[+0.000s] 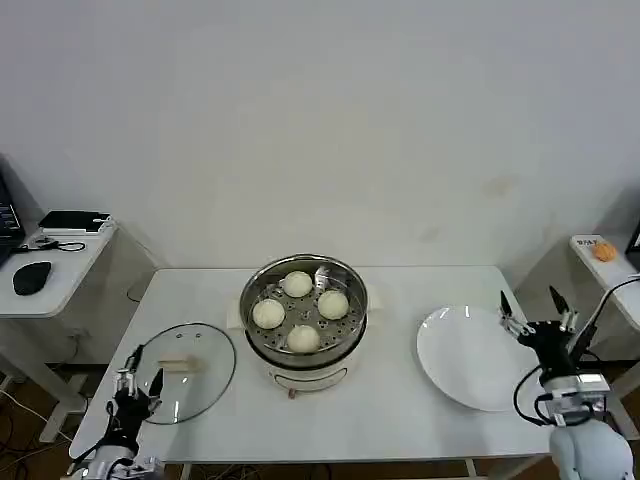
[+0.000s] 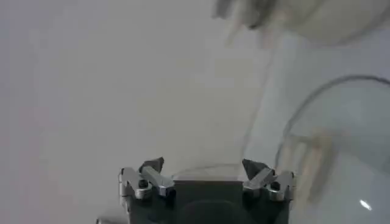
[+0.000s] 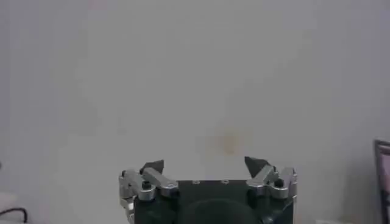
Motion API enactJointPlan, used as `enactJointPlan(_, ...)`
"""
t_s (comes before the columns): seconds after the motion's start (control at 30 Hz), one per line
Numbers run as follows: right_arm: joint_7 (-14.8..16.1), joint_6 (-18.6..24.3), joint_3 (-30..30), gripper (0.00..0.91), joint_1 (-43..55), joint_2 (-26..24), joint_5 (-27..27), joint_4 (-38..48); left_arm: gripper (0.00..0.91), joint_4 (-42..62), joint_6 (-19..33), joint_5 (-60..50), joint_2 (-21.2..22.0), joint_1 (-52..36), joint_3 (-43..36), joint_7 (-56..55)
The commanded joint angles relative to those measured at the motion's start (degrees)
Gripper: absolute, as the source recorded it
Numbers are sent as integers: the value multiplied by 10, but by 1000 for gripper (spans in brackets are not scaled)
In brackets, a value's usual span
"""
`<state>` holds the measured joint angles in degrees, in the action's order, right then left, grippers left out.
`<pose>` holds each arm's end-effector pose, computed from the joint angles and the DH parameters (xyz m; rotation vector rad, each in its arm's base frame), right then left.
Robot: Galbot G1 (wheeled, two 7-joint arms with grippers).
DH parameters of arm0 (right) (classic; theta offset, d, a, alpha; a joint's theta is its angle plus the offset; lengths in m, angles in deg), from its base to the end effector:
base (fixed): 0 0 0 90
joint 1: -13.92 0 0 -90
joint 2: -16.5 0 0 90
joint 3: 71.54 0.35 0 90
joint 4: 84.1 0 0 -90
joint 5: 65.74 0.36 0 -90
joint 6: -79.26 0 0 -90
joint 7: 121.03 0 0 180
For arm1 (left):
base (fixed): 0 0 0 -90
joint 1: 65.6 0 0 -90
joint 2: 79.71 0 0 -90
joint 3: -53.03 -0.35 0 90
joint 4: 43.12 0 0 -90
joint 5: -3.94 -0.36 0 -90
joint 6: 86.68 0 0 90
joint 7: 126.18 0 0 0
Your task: Take steamed baozi put them in steamer then cover it.
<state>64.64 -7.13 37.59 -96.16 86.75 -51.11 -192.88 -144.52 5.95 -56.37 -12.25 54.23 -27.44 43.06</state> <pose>0.2398 -0.1842 -0.2820 0.1311 3.0123 -0.2862 0.1849 0.1609 -0.3771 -0.0310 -2.2515 -2.0580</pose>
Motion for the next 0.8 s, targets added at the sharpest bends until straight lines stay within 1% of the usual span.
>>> enactJointPlan(0.03, -4, 9, 37, 907, -50, 26, 2, -22, 907, 70, 12, -101, -12, -43, -31, 10)
enactJointPlan(0.43, -2, 29, 37, 907, -94, 57, -11, -37, 907, 107, 9, -98, -25, -97, -45, 19)
enactJointPlan(0.8, -2, 34, 37, 907, -106, 68, -24, -44, 907, 148, 6, -89, -31, -150, -70, 27)
